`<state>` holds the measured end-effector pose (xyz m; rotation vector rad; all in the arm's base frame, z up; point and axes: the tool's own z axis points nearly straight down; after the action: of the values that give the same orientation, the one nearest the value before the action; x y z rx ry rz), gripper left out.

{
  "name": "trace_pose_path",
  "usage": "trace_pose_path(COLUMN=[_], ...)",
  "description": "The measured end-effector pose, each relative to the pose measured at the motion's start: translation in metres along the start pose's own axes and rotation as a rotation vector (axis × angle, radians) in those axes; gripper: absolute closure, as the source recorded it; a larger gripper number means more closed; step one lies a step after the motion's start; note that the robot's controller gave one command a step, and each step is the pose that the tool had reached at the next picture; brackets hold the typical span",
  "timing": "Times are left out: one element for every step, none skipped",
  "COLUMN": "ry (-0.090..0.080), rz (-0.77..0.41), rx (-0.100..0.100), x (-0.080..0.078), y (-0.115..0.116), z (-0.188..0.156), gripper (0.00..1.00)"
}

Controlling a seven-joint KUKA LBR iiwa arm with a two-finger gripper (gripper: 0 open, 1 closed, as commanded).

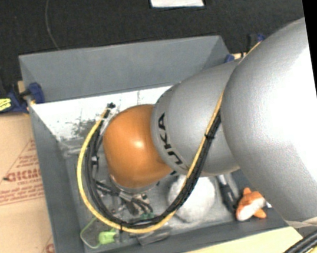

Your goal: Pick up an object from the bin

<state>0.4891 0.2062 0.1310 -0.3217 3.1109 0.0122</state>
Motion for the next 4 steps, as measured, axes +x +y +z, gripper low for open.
trace_pose_path(ry=[0.002,-0.002,-0.011,-0.007], rz=[-0.032,0.037,-0.165,-0.323], rx=[0.001,0.0,0.001,0.001], x=[0.003,-0.002,0.004,0.002], y=[0.005,0.013,0.028,0.011], z=[-0.013,0.041,0.049,0.057], gripper=[0.0,0.0,0.0,0.0])
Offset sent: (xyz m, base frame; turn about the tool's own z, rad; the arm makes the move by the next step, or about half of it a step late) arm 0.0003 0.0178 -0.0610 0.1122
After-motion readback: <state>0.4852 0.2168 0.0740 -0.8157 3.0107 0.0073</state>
